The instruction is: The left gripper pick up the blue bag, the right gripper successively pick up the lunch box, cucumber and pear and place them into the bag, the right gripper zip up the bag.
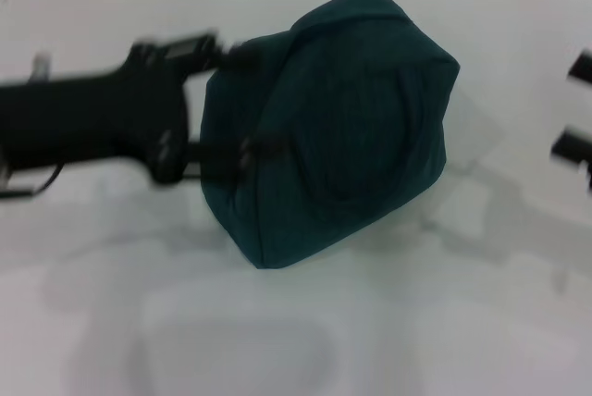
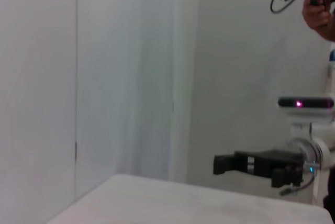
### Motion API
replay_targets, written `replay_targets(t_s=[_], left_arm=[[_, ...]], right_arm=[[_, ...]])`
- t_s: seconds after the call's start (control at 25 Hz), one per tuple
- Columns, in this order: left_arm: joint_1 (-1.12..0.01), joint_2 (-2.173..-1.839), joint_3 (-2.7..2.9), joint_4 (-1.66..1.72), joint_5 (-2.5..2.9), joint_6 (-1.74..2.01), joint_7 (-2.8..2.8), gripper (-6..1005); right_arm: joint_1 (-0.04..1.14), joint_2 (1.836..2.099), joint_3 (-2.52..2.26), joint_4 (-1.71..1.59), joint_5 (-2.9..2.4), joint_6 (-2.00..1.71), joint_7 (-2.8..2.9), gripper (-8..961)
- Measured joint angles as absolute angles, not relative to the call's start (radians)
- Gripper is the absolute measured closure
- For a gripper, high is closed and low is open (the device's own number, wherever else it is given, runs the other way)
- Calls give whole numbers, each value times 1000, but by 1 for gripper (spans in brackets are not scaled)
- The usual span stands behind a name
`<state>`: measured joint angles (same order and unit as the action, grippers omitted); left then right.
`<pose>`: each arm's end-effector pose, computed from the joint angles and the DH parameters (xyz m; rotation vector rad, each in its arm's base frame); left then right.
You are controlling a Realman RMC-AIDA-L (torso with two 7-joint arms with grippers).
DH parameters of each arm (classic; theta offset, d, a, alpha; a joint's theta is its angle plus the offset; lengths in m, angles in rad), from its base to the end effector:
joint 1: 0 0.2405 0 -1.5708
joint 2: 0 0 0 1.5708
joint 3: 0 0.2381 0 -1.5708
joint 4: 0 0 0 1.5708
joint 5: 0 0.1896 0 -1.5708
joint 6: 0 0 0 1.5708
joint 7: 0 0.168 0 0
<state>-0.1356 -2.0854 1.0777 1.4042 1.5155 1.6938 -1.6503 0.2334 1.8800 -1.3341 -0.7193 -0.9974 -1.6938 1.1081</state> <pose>-0.1583 0.2506 0.0556 -2.7229 -0.2605 -0.9144 0.2075 0.2623 0.0579 -2.5151 0.1959 1.2495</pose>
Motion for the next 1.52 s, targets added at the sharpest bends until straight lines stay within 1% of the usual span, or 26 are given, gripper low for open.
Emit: replay_targets(t_s=[0.12,0.2,0.36,0.44,0.48,0.76,1.52], left_arm=[[-64,-2086,1072,1320,1545,1712,-1546,118],[-34,-2086,1065,1227,1575,1712,-1455,116],[-21,-2085,1010,1001,1638,1712,-1248,112],[-27,-2085,982,906,1667,1707,-1173,112],[-36,-2085,966,867,1685,1704,-1149,112],[-91,-2084,861,689,1794,1657,-1029,113],[-80,-2083,856,671,1797,1660,-997,115]], right_arm=[[202,1900,-1307,-746,-1119,-1719,1107,72],[193,1925,-1271,-741,-1231,-1732,1106,74],[178,1976,-1202,-704,-1397,-1724,1067,79],[181,1994,-1175,-661,-1443,-1709,1030,82],[188,1998,-1168,-629,-1457,-1694,1012,84],[234,2001,-1171,-448,-1468,-1589,887,84],[245,2008,-1177,-417,-1471,-1557,848,84]])
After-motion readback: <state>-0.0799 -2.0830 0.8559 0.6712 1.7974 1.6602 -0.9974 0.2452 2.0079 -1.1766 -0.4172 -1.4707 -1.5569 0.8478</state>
